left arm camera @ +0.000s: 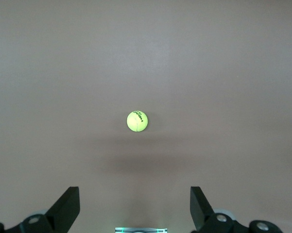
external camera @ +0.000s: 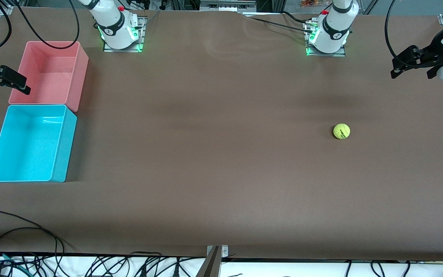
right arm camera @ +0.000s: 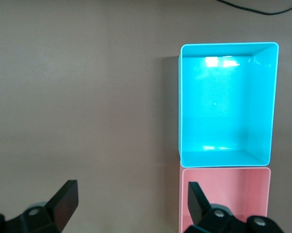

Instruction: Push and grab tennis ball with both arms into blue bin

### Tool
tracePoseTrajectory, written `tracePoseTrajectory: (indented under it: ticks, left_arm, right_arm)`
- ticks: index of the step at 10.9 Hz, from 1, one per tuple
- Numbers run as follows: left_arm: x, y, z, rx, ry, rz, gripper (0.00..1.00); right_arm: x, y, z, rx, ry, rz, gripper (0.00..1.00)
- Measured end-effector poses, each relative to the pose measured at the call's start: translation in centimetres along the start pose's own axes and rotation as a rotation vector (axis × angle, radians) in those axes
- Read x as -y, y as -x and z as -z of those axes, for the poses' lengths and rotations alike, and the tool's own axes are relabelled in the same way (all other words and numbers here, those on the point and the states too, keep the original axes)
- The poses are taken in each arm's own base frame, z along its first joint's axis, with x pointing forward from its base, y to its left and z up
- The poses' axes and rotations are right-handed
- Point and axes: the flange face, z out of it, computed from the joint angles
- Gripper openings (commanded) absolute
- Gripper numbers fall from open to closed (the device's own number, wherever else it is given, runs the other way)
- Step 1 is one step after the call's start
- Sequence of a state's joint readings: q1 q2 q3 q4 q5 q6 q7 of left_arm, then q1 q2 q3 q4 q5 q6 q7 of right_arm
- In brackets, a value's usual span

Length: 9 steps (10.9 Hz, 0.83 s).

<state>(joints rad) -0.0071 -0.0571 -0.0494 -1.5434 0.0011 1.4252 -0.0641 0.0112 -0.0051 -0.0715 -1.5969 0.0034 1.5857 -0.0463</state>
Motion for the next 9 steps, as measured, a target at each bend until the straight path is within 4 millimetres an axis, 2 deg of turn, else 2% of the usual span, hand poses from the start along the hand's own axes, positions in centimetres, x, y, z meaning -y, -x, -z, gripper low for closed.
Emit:
tracePoseTrajectory:
  ticks: [9]
  left_arm:
    - [-0.06, 0.01, 0.0, 0.0, 0.0, -0.001, 1.0]
  right_arm:
    - [-0.62, 0.02, 0.15, -0.002, 0.014, -0.008, 1.0]
